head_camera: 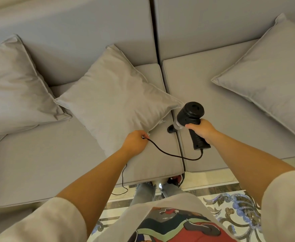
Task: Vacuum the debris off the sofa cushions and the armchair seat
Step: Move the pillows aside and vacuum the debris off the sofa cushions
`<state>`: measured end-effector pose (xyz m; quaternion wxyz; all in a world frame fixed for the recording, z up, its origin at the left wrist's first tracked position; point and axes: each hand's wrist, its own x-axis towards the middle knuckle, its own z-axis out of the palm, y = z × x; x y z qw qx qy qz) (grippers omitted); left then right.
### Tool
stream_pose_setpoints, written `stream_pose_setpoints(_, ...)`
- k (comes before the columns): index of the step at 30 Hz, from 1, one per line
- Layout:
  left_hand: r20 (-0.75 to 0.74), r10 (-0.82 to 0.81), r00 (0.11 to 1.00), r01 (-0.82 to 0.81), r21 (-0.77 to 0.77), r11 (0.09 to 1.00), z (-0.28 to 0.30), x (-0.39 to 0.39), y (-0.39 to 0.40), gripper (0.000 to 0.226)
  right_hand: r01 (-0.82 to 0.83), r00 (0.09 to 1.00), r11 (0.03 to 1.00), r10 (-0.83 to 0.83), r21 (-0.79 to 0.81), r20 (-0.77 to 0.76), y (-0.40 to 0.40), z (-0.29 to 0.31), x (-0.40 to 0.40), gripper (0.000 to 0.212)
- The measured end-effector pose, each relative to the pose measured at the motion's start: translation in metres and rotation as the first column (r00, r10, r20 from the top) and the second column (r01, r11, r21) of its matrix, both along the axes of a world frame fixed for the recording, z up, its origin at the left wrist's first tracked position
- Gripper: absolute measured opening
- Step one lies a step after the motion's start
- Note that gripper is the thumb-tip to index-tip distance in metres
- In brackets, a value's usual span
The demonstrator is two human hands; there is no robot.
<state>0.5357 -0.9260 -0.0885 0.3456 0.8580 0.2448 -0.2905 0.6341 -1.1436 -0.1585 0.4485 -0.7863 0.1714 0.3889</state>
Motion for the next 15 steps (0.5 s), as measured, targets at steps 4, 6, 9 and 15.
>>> stream_pose_setpoints(4,0.007,0.016,1.000,-0.016,0.006,1.000,0.000,-0.002,0.004,0.024,0.031,0.997,0.999,-0.033,0.037,0.063,0.005,-0.001,-0.002,0.018)
stream_pose_setpoints(6,0.003,0.037,0.999,-0.037,0.017,0.999,0.000,-0.004,0.008,0.024,0.081,0.992,0.994,-0.088,0.075,0.091,0.008,-0.002,-0.003,0.015)
stream_pose_setpoints(9,-0.010,0.069,0.998,-0.068,0.026,0.997,-0.003,-0.007,0.014,0.023,0.076,0.993,0.993,-0.084,0.086,0.085,0.016,-0.005,-0.002,0.025)
stream_pose_setpoints(15,-0.009,0.080,0.997,-0.080,0.032,0.996,-0.008,-0.017,0.019,0.022,-0.018,0.997,0.999,0.016,0.030,0.073,0.026,-0.010,-0.006,0.035)
